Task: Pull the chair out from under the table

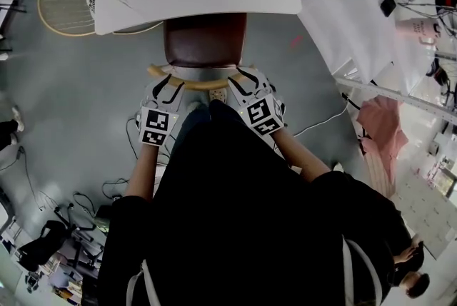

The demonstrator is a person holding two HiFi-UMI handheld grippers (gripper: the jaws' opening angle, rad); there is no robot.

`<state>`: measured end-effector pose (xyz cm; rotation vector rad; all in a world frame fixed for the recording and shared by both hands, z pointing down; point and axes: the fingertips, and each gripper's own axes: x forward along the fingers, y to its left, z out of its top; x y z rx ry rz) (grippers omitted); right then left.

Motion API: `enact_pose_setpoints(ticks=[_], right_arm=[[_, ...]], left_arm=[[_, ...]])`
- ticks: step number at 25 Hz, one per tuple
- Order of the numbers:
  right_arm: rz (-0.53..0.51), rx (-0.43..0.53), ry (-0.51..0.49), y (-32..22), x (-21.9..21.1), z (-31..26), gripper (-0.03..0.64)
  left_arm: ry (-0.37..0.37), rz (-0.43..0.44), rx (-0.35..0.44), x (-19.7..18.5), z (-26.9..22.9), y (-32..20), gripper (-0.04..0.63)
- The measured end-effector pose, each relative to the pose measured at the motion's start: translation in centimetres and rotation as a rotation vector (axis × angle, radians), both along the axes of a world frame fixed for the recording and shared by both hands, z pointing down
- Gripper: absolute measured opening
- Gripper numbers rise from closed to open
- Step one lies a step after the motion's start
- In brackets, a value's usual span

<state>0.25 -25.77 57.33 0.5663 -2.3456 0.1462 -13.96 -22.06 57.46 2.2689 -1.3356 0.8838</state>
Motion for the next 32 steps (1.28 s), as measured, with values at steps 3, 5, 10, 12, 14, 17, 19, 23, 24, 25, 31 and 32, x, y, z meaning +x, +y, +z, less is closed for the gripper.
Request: enact_pose_setpoints(ticks=[3,5,10,12,14,17,19,23,24,25,31,32], right_arm=[[-0.037,-0.031,0.045,0.5,0.0,1.5,0.121],[-0.059,-0.053,0.078,1.1,-0.1,2.6,0.135],[-0.075,-0.112,0.141,2.5,-0.2,5.2,0.152],[-0.079,-0.129,0.164,2.7,-0.3,6.1,0.161],[-0.093,-0.137,0.193,2.9,-0.3,7.0,0.17],[-0.147,-0.13,0.254,3.2,-0.3,8.5,0.184],[-0.188,-0.126,0.3,3.4,-0.3,9.4,0.187],[-0.253,-0.111,0.381,3.9,-0.2,10.7,0.19],[-0.272,-0.101,0.403,3.9,-0.3,11.0,0.192],[-0.294,-0.088,0.429,4.0,-0.4,11.3,0.193],[-0.519,0.018,0.61,4.9,-0.6,13.7,0.198],[-0.563,0.035,0.647,5.0,-0.5,14.2,0.198]], left_arm=[[-0.034,0.075,-0.057,0.0,2.3,0.4,0.187],[-0.044,0.128,-0.095,-0.1,3.7,0.8,0.209],[-0.047,0.228,-0.193,-0.1,6.8,1.9,0.252],[-0.066,0.266,-0.222,-0.2,7.7,2.2,0.267],[-0.109,0.311,-0.253,-0.5,8.6,2.7,0.279],[-0.207,0.404,-0.272,-0.9,10.0,3.4,0.298],[-0.262,0.468,-0.272,-1.0,10.6,3.6,0.308],[-0.347,0.608,-0.272,-0.7,11.8,3.7,0.319],[-0.379,0.645,-0.272,-0.8,12.1,3.7,0.319],[-0.41,0.681,-0.273,-0.9,12.5,3.7,0.321],[-0.543,0.89,-0.304,-0.7,15.3,4.3,0.322],[-0.558,0.915,-0.313,-0.7,15.8,4.4,0.322]])
